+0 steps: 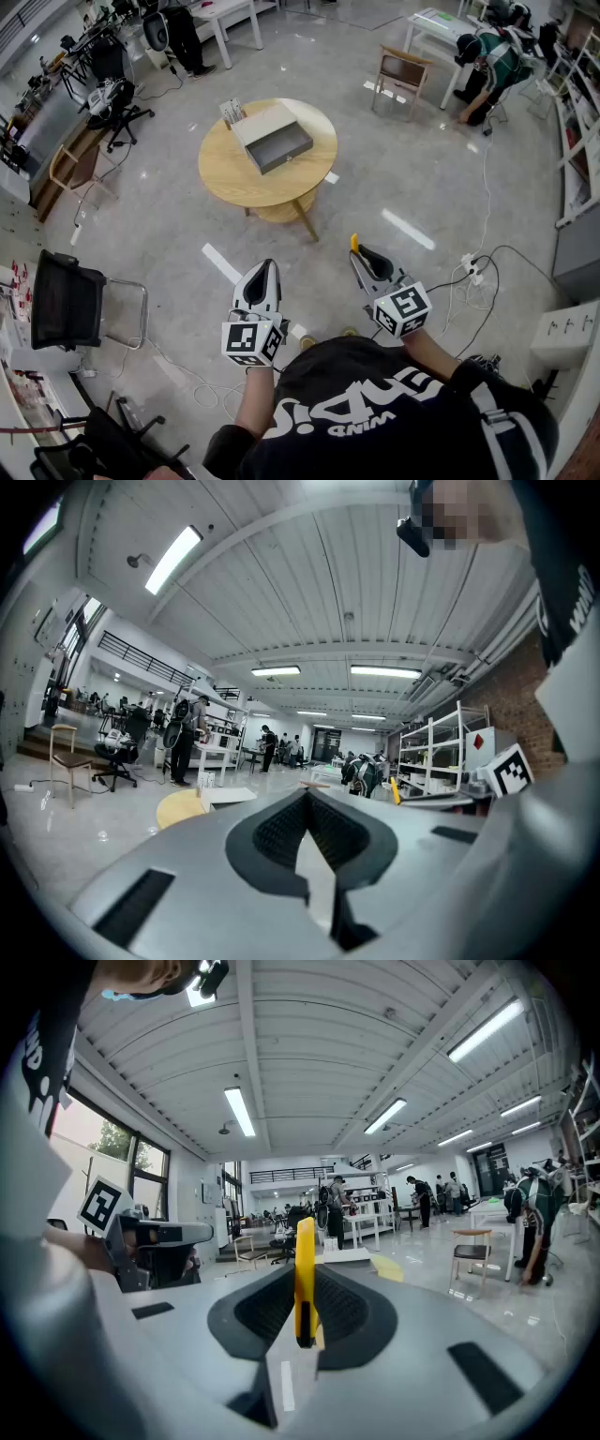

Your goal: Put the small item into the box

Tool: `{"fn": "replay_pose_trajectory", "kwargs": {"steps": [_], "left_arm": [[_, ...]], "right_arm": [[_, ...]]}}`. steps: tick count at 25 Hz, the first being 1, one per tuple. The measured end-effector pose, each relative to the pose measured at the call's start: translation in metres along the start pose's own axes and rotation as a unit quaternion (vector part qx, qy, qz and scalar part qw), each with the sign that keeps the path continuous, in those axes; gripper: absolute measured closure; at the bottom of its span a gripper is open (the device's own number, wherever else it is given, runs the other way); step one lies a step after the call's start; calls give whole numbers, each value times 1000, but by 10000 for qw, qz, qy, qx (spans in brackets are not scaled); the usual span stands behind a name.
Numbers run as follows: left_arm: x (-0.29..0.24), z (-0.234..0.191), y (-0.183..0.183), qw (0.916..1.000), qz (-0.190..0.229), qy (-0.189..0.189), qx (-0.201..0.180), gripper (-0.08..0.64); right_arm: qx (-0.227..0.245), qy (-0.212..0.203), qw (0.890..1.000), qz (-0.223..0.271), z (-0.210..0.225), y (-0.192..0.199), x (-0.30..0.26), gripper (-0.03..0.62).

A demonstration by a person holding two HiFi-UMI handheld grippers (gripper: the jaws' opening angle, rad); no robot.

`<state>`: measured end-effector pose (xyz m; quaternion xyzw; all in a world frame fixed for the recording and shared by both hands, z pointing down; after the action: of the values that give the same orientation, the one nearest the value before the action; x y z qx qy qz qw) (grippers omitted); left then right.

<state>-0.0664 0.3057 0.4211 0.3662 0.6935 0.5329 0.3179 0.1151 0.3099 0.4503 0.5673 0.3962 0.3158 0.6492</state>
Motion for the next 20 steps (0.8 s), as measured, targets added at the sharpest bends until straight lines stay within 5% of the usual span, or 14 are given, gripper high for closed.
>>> {"fn": "replay_pose_trajectory", "kwargs": {"steps": [20], "left_arm": [[8, -11, 0, 9998, -33, 199, 10, 551]], "right_arm": [[-193, 127, 9996, 133, -13, -4, -2, 537]]}}
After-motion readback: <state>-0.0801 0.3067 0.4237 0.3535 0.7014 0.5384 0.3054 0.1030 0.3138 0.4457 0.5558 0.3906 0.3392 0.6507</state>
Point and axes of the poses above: the fingertips, and each gripper's own axes: x backward along the fingers, z to its right, y out of its underside, the point moved 1 cm from there along x, backward along the fingers, and after that the axes turned 3 degrees about x, right-handed, at the moved point
